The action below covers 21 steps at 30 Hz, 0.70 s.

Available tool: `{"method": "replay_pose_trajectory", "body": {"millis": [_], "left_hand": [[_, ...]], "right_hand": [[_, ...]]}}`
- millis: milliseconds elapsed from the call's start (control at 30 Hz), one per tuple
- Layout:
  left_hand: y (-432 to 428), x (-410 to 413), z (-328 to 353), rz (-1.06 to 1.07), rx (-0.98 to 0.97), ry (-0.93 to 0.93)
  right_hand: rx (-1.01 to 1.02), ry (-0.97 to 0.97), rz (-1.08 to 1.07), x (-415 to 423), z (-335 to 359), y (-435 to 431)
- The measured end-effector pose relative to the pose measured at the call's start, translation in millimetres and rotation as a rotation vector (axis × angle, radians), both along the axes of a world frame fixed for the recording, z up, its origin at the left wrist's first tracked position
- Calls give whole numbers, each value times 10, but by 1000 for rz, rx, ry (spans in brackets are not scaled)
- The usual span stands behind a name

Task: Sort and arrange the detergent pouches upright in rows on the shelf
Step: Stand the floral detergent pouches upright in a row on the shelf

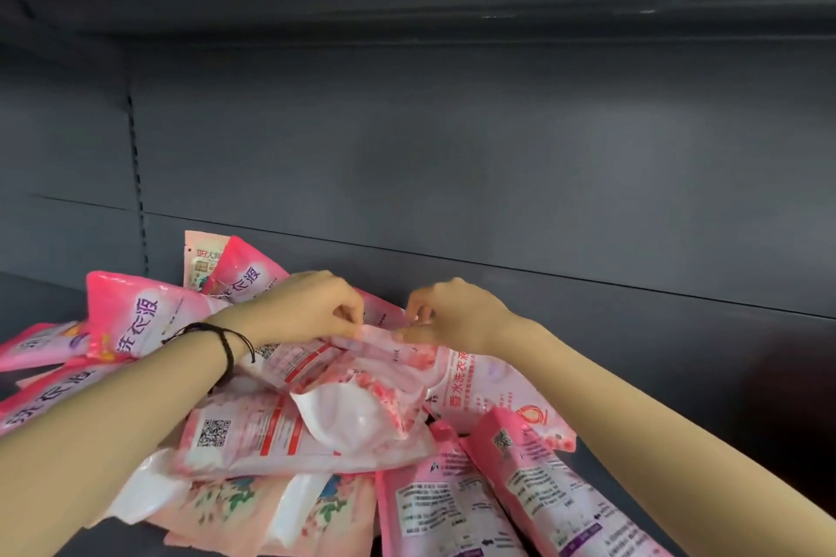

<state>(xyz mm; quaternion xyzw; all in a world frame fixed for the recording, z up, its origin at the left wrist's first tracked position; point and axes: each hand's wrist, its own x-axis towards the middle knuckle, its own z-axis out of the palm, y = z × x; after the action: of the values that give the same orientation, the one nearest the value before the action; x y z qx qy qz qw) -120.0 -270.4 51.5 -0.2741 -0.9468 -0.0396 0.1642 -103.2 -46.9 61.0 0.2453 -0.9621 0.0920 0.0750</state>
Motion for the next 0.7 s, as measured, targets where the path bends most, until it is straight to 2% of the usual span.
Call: {"method": "replay_pose_trajectory", "body": {"millis": [167,333,400,500,567,633,700], "left_hand": [[-16,-158,118,-90,43,190],[-26,-248,219,-136,141,255],[-69,-256,216,-167,322,371],[-160,-288,101,-31,827,494],[-177,-297,-14,131,1126,351],[-141,-312,-108,228,1397,55],[-71,-316,-171,212,1572,-257]], "right_hand": [[48,194,27,-142,-41,-293],[-358,141,-42,-287,-100,-371],[-468,154,-41,-320,-151,-322],[-672,147,-43,-331,-234,-206],[-874,86,-57,-304,-264,-129],[-1102,10,-61,-257,-261,-72],[-1314,-70,-39,-185,-233,-42]]}}
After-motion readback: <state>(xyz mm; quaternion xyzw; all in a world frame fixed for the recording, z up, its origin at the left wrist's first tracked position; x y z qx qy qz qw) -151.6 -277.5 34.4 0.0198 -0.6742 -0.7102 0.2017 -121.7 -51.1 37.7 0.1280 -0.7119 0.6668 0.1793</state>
